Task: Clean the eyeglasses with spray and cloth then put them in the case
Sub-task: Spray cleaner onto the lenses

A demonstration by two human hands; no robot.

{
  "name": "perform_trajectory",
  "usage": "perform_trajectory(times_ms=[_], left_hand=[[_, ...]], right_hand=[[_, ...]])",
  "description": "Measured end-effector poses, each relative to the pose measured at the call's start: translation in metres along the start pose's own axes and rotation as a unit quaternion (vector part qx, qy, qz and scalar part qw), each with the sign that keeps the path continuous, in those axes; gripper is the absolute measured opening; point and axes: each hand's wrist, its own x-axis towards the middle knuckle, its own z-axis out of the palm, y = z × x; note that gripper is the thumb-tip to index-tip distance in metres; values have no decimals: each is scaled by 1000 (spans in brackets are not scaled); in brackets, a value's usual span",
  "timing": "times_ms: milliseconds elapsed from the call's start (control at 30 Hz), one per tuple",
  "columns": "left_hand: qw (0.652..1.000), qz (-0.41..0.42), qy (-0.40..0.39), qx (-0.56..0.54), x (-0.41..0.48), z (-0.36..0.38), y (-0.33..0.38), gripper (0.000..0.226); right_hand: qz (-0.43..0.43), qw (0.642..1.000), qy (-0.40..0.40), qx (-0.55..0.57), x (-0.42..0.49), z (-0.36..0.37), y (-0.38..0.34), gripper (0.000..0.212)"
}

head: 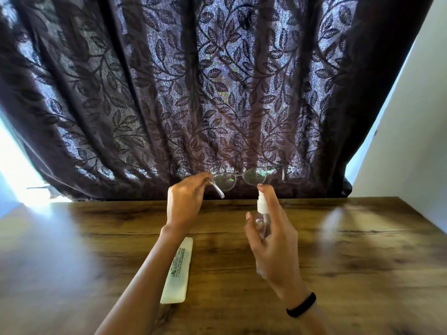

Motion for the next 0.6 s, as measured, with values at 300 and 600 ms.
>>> perform_trajectory(times_ms=[300,600], left_hand=[[1000,-12,2,-1,-1,-2,-1,19],[1000,-25,0,12,-2,1,-1,19]], right_hand=[[-33,992,112,45,8,-10,-4,58],[-24,993,117,-8,9,-24,12,52]])
